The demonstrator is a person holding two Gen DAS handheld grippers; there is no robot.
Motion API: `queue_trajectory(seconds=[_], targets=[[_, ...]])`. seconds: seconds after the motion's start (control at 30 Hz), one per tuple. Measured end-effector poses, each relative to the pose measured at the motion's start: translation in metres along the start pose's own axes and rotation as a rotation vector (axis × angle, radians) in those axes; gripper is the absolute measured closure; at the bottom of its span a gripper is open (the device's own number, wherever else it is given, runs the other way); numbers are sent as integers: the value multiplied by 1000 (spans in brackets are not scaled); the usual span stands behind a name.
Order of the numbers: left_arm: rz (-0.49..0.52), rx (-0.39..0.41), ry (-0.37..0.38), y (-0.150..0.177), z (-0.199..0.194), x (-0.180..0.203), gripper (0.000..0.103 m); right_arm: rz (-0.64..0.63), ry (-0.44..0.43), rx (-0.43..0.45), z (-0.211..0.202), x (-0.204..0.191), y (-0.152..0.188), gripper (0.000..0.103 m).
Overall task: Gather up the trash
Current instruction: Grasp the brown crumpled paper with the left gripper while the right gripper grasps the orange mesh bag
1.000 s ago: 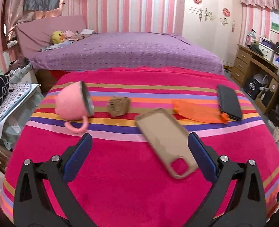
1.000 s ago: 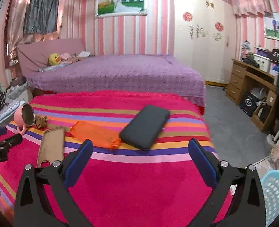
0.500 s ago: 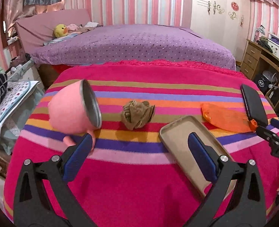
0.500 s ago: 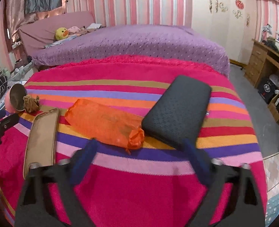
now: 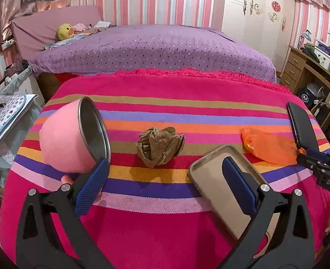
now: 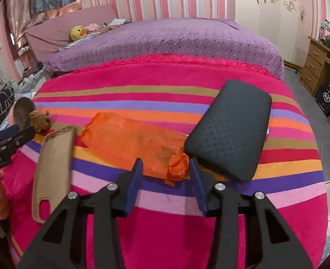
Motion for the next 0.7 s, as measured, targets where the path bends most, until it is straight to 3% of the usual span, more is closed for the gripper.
queue_trajectory(seconds=[0.17,0.27,0.33,0.5,0.7], targets=[[6,1,1,-2,2,2,6,-7,1,-10,3,-2,0,61],[13,-10,-4,-2,5,4,6,-2,4,-15,11,1,-2,68],[15,-11,-3,-2,6,4,6,-6,4,-12,11,2,-3,85],[16,-8,-2,-2,6,4,7,-26,-27,6,8,0,-2,86],[31,-17,10,-6,13,8,25,-66,-37,26,-4,-6,1,86]])
Point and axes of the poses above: each gripper's, at about its wrist camera, not at the fingertips, and z roughly the way its jaws point, x to its right, y to its underside, the point moved 2 cm from there along z, roughly the way its jaws point
